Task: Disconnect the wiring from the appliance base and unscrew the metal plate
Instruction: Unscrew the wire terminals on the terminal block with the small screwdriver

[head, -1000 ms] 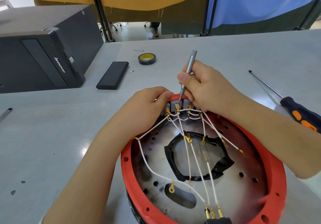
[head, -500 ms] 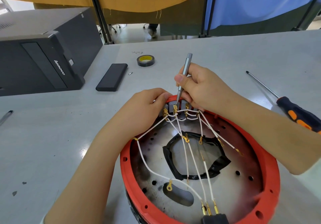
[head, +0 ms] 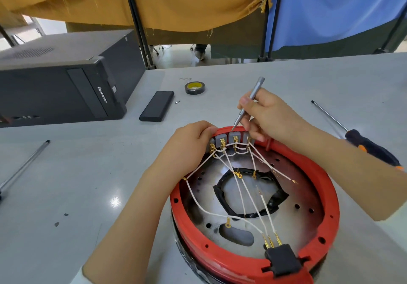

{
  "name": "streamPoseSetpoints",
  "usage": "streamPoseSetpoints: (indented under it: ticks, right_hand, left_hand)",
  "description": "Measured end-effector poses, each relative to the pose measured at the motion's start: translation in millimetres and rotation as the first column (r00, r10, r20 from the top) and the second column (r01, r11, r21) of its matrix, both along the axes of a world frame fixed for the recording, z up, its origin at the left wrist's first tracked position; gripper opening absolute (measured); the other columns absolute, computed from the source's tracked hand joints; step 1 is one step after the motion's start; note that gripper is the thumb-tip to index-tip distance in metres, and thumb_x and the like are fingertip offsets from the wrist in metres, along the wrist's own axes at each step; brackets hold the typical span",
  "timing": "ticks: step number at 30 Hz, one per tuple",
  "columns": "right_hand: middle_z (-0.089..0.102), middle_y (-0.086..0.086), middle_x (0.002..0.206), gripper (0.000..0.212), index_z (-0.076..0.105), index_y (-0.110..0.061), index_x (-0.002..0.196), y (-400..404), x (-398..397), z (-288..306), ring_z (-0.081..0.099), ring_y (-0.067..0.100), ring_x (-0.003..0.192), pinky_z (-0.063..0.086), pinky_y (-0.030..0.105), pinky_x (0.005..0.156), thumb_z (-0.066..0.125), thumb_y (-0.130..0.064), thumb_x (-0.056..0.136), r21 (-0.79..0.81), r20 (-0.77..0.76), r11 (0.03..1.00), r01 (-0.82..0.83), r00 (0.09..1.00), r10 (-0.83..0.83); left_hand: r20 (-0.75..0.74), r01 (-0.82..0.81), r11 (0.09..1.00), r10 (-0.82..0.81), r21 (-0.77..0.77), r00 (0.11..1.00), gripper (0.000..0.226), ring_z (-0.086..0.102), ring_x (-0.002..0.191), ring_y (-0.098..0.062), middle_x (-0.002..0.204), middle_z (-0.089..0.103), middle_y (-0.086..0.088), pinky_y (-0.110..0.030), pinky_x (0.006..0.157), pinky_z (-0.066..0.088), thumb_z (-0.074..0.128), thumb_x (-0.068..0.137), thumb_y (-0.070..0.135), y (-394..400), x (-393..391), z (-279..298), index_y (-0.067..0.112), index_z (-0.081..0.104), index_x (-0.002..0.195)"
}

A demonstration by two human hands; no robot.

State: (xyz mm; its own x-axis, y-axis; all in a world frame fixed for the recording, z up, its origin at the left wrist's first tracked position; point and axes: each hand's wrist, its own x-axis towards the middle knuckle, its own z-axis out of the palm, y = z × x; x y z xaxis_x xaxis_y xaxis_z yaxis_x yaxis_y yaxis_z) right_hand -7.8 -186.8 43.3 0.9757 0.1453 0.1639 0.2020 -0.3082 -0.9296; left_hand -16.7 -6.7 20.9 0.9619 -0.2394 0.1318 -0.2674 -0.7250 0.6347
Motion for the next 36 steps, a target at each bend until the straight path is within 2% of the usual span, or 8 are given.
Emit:
streamPoseSetpoints:
  ticks: [4, 7, 11, 15, 20, 27, 31, 36]
  right_hand:
    - [0.053, -0.003, 0.051, 0.016, 0.044, -0.019, 0.087, 1, -1, -11, 0.037, 0.010, 0.031, 0.033, 0.017, 0.036, 0.040, -0.024, 0.101, 0.057, 0.068, 0.998, -0.017, 0.998, 0.014]
    - [0.054, -0.004, 0.053, 0.016, 0.045, -0.024, 0.085, 5, 0, -13, 0.043, 0.005, 0.034, 0.034, 0.013, 0.040, 0.041, -0.025, 0.101, -0.085, 0.166, 0.995, -0.054, 0.984, 0.067]
    - [0.057, -0.016, 0.058, 0.015, 0.043, -0.030, 0.085, 7, -5, -16, 0.053, 0.003, 0.052, 0.039, 0.015, 0.052, 0.041, -0.030, 0.100, -0.282, 0.320, 0.959, 0.004, 0.943, 0.090]
    - [0.055, -0.003, 0.063, 0.015, 0.046, -0.022, 0.094, 7, -12, -16, 0.052, 0.013, 0.059, 0.041, 0.031, 0.058, 0.039, -0.034, 0.099, -0.404, 0.384, 0.914, 0.036, 0.914, 0.134]
    - [0.052, -0.007, 0.059, 0.012, 0.047, -0.018, 0.097, 7, -11, -15, 0.051, 0.013, 0.058, 0.040, 0.030, 0.055, 0.042, -0.029, 0.100, -0.425, 0.386, 0.904, 0.048, 0.913, 0.133]
    - [0.051, -0.010, 0.058, 0.006, 0.045, -0.027, 0.092, 10, -7, -15, 0.051, 0.006, 0.056, 0.039, 0.022, 0.053, 0.045, -0.026, 0.099, -0.386, 0.378, 0.922, 0.029, 0.917, 0.130]
    - [0.052, -0.010, 0.049, 0.015, 0.044, -0.032, 0.083, 15, 1, -11, 0.047, 0.005, 0.045, 0.041, 0.031, 0.055, 0.044, -0.030, 0.098, -0.322, 0.240, 0.947, 0.008, 0.968, 0.073]
    - [0.052, -0.017, 0.043, 0.018, 0.040, -0.033, 0.081, 15, 7, -8, 0.048, -0.001, 0.041, 0.033, 0.024, 0.054, 0.041, -0.032, 0.099, -0.305, 0.142, 0.952, -0.028, 0.987, 0.075]
  left_hand:
    - [0.042, -0.061, 0.998, 0.060, 0.025, 0.997, 0.030, 0.056, 0.091, -0.015, 0.097, 0.066, 0.004, -0.026, 0.070, 0.038, 0.037, 0.100, 0.036, 4, -9, -1, 0.023, 0.064, 0.103]
    - [0.056, -0.072, 0.995, 0.068, 0.074, 0.996, 0.032, 0.056, 0.093, -0.019, 0.098, 0.065, 0.001, -0.030, 0.075, 0.041, 0.033, 0.101, 0.035, 5, -14, 0, 0.021, 0.061, 0.105]
    - [-0.080, 0.022, 0.978, -0.006, 0.207, 0.997, 0.031, 0.055, 0.093, -0.018, 0.096, 0.061, 0.003, -0.030, 0.073, 0.040, 0.031, 0.101, 0.039, 8, -6, 15, 0.024, 0.058, 0.108]
    - [-0.060, 0.102, 0.977, -0.093, 0.187, 0.994, 0.038, 0.049, 0.068, -0.009, 0.072, 0.054, 0.005, -0.026, 0.058, 0.035, 0.032, 0.100, 0.043, -9, 9, 26, 0.023, 0.052, 0.076]
    - [-0.037, 0.128, 0.988, -0.125, 0.082, 0.991, 0.037, 0.044, 0.060, -0.008, 0.064, 0.048, 0.008, -0.026, 0.057, 0.033, 0.032, 0.101, 0.034, -18, 12, 10, 0.026, 0.045, 0.068]
    - [-0.028, 0.130, 0.990, -0.129, 0.047, 0.991, 0.028, 0.049, 0.067, -0.004, 0.069, 0.053, 0.009, -0.022, 0.061, 0.037, 0.035, 0.101, 0.033, -12, 14, 6, 0.023, 0.058, 0.087]
    - [-0.035, 0.128, 0.990, -0.127, 0.050, 0.991, 0.028, 0.050, 0.069, -0.005, 0.071, 0.054, 0.008, -0.022, 0.061, 0.037, 0.034, 0.101, 0.032, -11, 14, 6, 0.024, 0.059, 0.090]
    - [-0.042, 0.133, 0.989, -0.130, 0.062, 0.991, 0.029, 0.050, 0.067, -0.006, 0.070, 0.054, 0.007, -0.025, 0.059, 0.036, 0.033, 0.101, 0.033, -12, 15, 7, 0.026, 0.056, 0.084]
